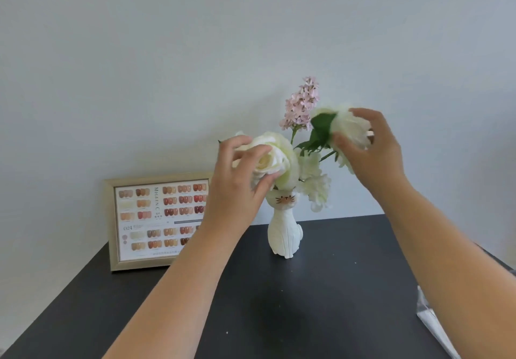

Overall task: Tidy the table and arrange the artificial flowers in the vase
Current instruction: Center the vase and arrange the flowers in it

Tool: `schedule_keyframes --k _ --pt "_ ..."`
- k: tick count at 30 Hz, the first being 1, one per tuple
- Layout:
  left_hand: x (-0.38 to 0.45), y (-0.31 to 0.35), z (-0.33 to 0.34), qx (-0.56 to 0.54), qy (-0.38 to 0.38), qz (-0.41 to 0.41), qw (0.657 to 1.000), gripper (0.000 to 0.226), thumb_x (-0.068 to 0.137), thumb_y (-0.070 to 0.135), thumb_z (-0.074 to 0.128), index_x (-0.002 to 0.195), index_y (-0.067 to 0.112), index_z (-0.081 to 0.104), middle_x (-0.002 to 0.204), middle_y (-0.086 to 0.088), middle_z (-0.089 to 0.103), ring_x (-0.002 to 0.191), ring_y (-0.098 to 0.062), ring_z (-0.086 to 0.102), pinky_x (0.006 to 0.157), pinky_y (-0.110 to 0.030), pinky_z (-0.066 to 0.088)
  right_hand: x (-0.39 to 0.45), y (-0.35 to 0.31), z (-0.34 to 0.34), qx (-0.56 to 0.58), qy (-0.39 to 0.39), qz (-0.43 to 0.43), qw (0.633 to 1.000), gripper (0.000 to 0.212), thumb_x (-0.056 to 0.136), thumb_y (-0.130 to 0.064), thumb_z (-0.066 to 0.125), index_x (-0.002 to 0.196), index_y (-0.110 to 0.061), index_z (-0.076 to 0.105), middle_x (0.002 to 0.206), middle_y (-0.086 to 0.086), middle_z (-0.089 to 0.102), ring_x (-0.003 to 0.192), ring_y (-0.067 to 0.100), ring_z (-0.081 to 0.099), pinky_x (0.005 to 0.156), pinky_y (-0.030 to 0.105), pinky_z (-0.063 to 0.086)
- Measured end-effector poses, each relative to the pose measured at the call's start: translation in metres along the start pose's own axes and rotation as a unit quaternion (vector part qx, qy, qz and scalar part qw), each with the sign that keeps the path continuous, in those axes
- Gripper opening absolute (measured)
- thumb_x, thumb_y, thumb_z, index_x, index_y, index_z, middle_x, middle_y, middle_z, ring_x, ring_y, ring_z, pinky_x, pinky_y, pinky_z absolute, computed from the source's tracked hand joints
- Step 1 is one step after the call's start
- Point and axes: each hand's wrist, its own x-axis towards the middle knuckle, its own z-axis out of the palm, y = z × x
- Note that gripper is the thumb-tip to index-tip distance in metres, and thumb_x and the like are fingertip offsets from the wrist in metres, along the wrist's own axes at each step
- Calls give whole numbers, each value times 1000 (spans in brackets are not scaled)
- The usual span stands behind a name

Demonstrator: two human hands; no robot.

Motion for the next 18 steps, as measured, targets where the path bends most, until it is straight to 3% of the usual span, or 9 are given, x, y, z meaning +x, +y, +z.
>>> schedule_keyframes --k 4,8,12,15,18 --pt "32 32 -4 18 -59 34 998 36 81 22 78 114 14 66 117 -8 52 94 -20 57 73 -25 47 29 -36 -6 -92 -73 -11 993 33 75 -46 69 104 -52 53 104 -10 54 87 8 58 45 22 43" --pt "29 17 7 0 -92 -37 995 38 81 22 77 116 19 64 115 -1 48 93 -12 53 76 -21 42 48 -36 19 -137 -136 -13 981 38 77 -39 73 113 -37 58 103 -2 55 78 3 54 53 21 41" --pt "15 9 14 -7 -145 -86 986 37 83 24 75 117 24 62 109 7 46 86 -6 48 68 -8 33 53 -35 34 -188 -182 -8 965 34 78 -36 72 110 -35 59 90 -6 54 68 9 56 51 23 44" --pt "6 11 19 2 -171 -64 983 36 83 21 75 118 22 64 109 3 52 85 -10 53 66 -13 33 47 -30 42 -226 -233 -12 946 31 77 -36 70 107 -39 61 86 -16 49 63 9 58 49 22 43" --pt "1 11 21 10 -162 -42 986 35 80 16 77 113 19 68 105 0 57 85 -13 56 67 -18 38 39 -21 47 -254 -250 -18 934 30 76 -35 65 106 -39 64 94 -11 58 63 10 62 50 22 44"
